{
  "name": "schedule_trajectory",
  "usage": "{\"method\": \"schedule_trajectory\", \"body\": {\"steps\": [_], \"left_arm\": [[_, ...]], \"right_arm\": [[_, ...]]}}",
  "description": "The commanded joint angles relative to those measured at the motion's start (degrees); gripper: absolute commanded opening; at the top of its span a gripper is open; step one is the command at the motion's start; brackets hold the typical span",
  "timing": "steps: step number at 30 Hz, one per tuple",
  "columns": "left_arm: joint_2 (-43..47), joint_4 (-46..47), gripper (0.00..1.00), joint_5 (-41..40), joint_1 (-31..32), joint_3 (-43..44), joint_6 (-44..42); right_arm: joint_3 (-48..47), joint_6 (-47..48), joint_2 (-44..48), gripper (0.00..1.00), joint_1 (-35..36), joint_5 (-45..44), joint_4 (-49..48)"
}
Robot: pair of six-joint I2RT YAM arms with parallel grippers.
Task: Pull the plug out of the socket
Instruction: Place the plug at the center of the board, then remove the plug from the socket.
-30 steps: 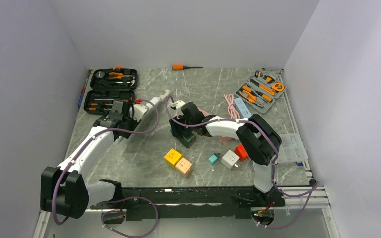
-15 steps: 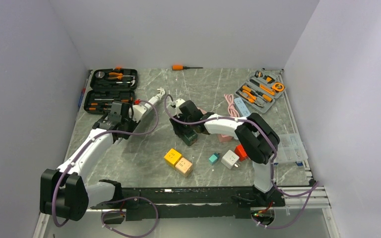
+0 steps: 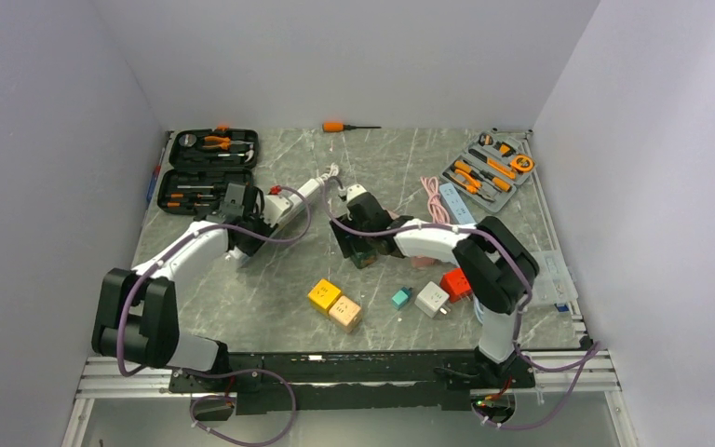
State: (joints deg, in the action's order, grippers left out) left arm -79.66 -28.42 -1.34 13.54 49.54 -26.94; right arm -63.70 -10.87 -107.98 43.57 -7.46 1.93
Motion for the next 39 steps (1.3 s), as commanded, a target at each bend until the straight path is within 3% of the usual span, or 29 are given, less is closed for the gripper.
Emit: {"method": "schedule_trajectory", "body": {"steps": [1,5,11,13,17,20,25,28,30,32,39], "left_arm": [[-1.0,1.9,0.00,2.4,2.7,0.8,-1.6],[-1.2,3.1,0.00,2.6,4.9,-1.8,-1.5],[-3.1,1.6,0.01,1.7,5.1,-0.5,-0.7],[-3.5,0.4,0.17,1.5,5.1,0.6,-0.6],[-1.9,-1.6,0.69,1.5,5.1,2.6,-0.9],[0.5,-5.5,0.98,1.5,4.9,5.5,0.0],[4.2,-17.1,0.99,4.9,3.4,14.9,2.1],[8.1,-22.0,0.99,9.3,1.3,18.4,2.6],[10.9,-24.4,0.99,12.2,0.1,19.2,2.5],[13.5,-27.3,0.99,14.5,-0.7,19.2,1.4],[22.9,-32.5,0.99,16.3,-2.4,14.8,-2.0]], "right_arm": [[4.1,-3.7,8.9,0.86,-0.3,-1.8,-1.7],[7.5,-5.3,14.7,0.87,-0.1,-2.0,-3.2],[7.8,-8.5,20.8,0.87,0.9,-9.3,2.7],[8.8,-8.2,23.4,0.87,2.5,-11.1,3.1],[9.5,-8.1,27.1,0.87,5.7,-15.9,7.2],[10.2,-8.6,29.1,0.86,8.5,-19.6,11.2],[12.0,-11.3,32.0,0.74,12.1,-23.3,16.9],[14.0,-13.1,34.0,0.51,13.4,-23.2,18.4],[15.5,-13.6,35.2,0.24,14.1,-21.3,18.4],[16.7,-14.4,35.6,0.10,14.8,-20.0,18.5],[19.1,-17.8,31.1,0.02,18.5,-19.7,18.3]]}}
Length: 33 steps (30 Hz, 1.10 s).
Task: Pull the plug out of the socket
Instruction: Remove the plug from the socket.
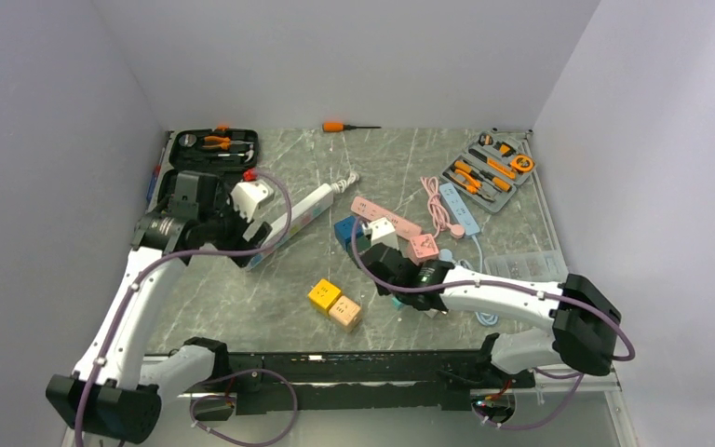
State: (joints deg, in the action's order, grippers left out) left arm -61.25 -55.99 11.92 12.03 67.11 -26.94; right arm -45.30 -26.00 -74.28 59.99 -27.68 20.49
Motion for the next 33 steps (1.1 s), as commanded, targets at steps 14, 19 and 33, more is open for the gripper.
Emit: {"method": "schedule_trajectory", "body": {"steps": [14,19,33], "left_arm": [[15.5,-1.3,0.99,-1.5,-0.8,-10.9,-3.8],[11.0,-3.4,0.99,-0.5,-0.8,-5.9,-2.3],[13.5,-0.7,0.99,-5.3,-0.8,-7.0,-1.5]], "right_arm": [[-3.7,-0.7,-20.2,0.00,12.8,3.5,-5.4],[-6.3,0.8,-22.8,0.00,15.0,5.5,-6.7],[-8.0,2.0,-15.9,0.00,19.1,12.9,-7.1]]}}
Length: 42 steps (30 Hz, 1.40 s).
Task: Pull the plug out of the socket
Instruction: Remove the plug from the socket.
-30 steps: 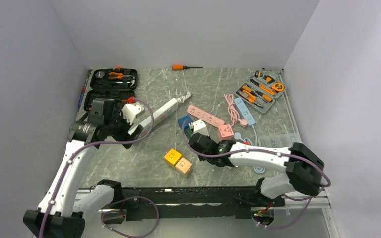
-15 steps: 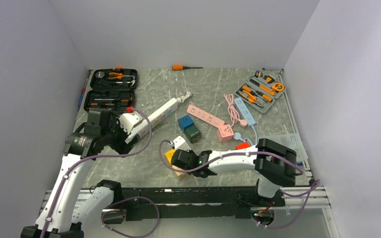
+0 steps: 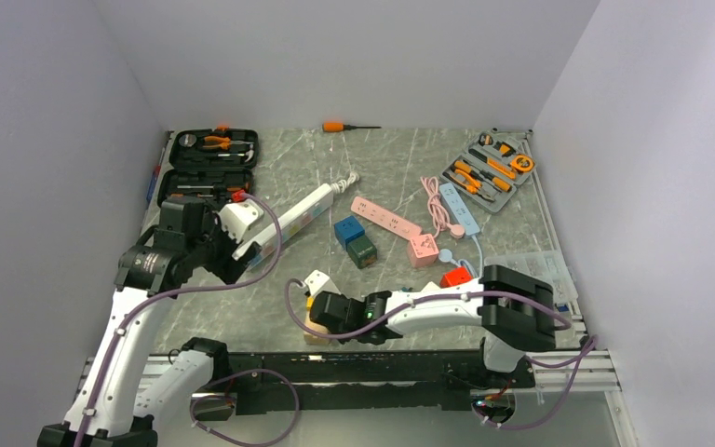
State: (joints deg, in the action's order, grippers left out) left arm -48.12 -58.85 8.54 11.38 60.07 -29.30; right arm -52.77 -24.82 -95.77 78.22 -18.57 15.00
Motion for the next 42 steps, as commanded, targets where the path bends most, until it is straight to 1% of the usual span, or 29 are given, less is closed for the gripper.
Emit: {"method": "schedule_trajectory", "body": {"steps": [1,5,9,16,20,24,29,30,31,32,33,34,35,36,38,42], "left_arm": [[0.0,2.3,1.00,-2.1,-0.1,0.4,1.1],[-2.7,2.5,0.99,-2.9,-0.1,3.3,2.9],[-4.9,3.1,0.99,-3.4,-0.1,6.2,4.8],[-6.6,0.8,0.99,-4.4,-0.2,10.1,5.2],[-6.0,-0.8,0.99,-5.2,-0.2,11.4,4.1],[-5.4,-1.6,0.99,-5.3,-0.3,12.0,3.9],[-4.8,-2.6,0.99,-4.6,-0.3,11.4,3.3],[-4.5,-2.5,0.99,-4.4,-0.2,11.0,3.0],[-4.3,-2.4,0.99,-4.4,-0.3,10.6,2.8],[-4.2,-2.2,0.99,-4.4,-0.3,10.2,2.5],[-4.1,-1.8,0.99,-4.5,-0.3,9.6,2.3],[-4.1,-1.6,0.99,-4.3,-0.2,9.2,2.2],[-4.1,-1.5,0.99,-4.1,-0.2,8.8,2.0],[-4.3,-1.4,1.00,-3.8,-0.3,8.5,1.9],[-4.5,-0.9,0.99,-3.5,-0.3,8.1,2.1],[-5.3,-0.4,0.99,-2.9,-0.3,8.0,2.3]], "right_arm": [[-0.3,1.3,6.6,0.00,0.9,5.1,-2.2],[0.0,3.0,9.5,0.00,1.2,10.5,-5.9],[-2.3,4.0,7.1,0.00,1.8,13.1,-7.2],[-6.3,7.1,0.5,0.00,2.0,13.7,-8.6],[-9.9,9.2,-3.5,0.00,1.7,11.7,-8.5],[-14.5,10.7,-7.1,0.00,-0.5,11.0,-7.8],[-16.5,11.6,-5.8,0.01,-3.0,14.0,-7.3],[-16.7,12.2,-4.9,0.10,-3.1,14.3,-6.6],[-16.5,13.0,-3.5,0.27,-3.1,14.8,-6.0],[-16.2,13.6,-2.0,0.53,-3.1,14.7,-5.5],[-15.4,14.3,-0.3,0.74,-3.1,14.4,-5.2],[-14.5,14.7,1.4,0.88,-3.2,14.1,-5.3],[-13.2,15.2,3.1,0.97,-3.2,14.1,-5.9],[-12.0,15.7,4.6,0.99,-3.2,14.2,-6.6],[-10.4,16.0,6.3,1.00,-3.2,12.6,-6.7],[-8.6,14.6,6.1,1.00,-3.1,8.1,-5.0]]}}
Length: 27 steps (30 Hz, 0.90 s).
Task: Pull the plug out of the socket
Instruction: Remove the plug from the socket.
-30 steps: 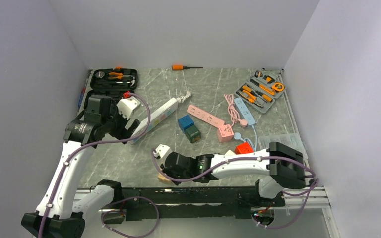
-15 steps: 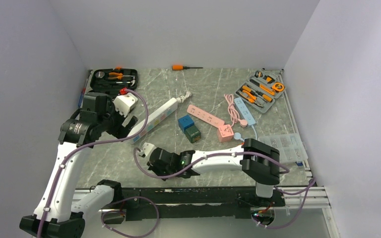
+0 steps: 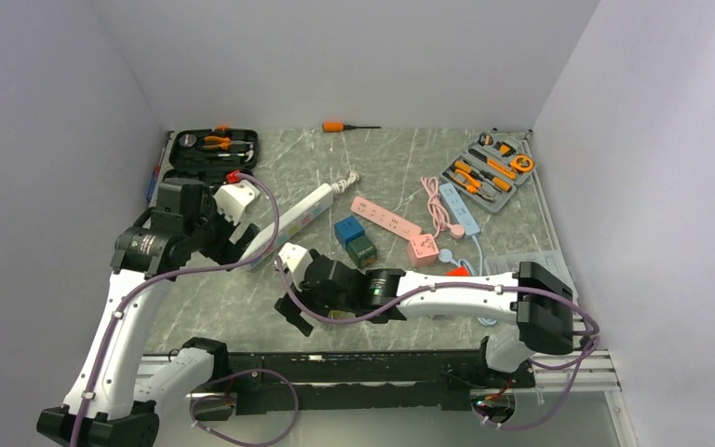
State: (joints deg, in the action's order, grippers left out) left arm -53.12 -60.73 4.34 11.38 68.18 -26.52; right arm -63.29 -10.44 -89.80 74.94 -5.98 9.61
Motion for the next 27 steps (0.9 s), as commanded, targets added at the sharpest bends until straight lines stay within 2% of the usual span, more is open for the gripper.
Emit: {"method": "schedule_trajectory", "body": {"steps": [1,7,10,15,21,25,27], "left_arm": [[-0.6,1.6,0.99,1.4,-0.3,-0.2,-0.5],[-0.8,2.4,0.99,1.4,-0.3,-1.9,-0.7],[-0.5,2.8,0.99,1.4,-0.3,-2.6,-1.1],[-0.3,3.0,0.99,0.9,-0.3,-2.9,-1.4],[0.2,3.4,0.99,1.0,-0.3,-3.4,-0.6],[-0.4,3.6,0.99,0.4,-0.3,-3.0,0.8],[-0.7,3.0,0.99,1.6,-0.3,-2.6,0.9]], "right_arm": [[2.1,-0.6,-0.3,1.00,0.1,-5.6,0.8],[0.6,-9.3,-5.2,1.00,0.5,-20.5,6.1],[1.0,-11.7,-6.0,1.00,0.9,-24.3,6.1],[0.1,-13.4,-8.7,1.00,1.1,-25.2,5.6],[0.4,-14.2,-12.0,0.99,0.6,-22.2,3.6],[6.3,-11.3,-10.5,0.93,0.5,-20.7,-2.0],[8.9,-9.9,-8.9,0.86,-0.2,-19.4,-5.0]]}}
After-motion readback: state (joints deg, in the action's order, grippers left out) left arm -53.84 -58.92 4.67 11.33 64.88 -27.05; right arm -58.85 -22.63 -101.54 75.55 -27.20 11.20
